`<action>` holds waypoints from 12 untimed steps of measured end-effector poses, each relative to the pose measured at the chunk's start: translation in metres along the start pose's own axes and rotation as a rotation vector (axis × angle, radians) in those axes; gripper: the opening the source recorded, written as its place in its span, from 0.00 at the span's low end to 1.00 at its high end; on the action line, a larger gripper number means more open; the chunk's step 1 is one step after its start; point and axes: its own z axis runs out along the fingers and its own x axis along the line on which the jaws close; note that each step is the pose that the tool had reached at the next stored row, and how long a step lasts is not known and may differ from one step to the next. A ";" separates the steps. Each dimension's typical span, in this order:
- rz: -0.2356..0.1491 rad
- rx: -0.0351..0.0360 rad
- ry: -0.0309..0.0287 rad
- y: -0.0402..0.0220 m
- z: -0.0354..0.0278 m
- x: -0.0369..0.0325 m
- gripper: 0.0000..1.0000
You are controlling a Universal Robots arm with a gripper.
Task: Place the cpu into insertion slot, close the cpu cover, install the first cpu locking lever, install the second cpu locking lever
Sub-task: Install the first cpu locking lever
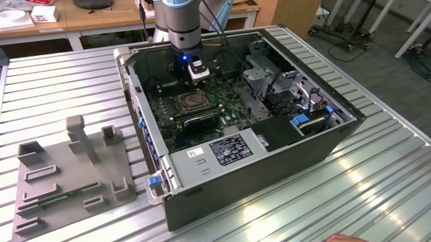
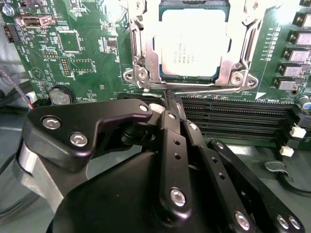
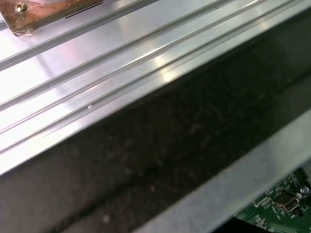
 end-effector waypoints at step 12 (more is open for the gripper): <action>-0.005 0.0233 -0.0137 0.0005 -0.0002 -0.0008 0.11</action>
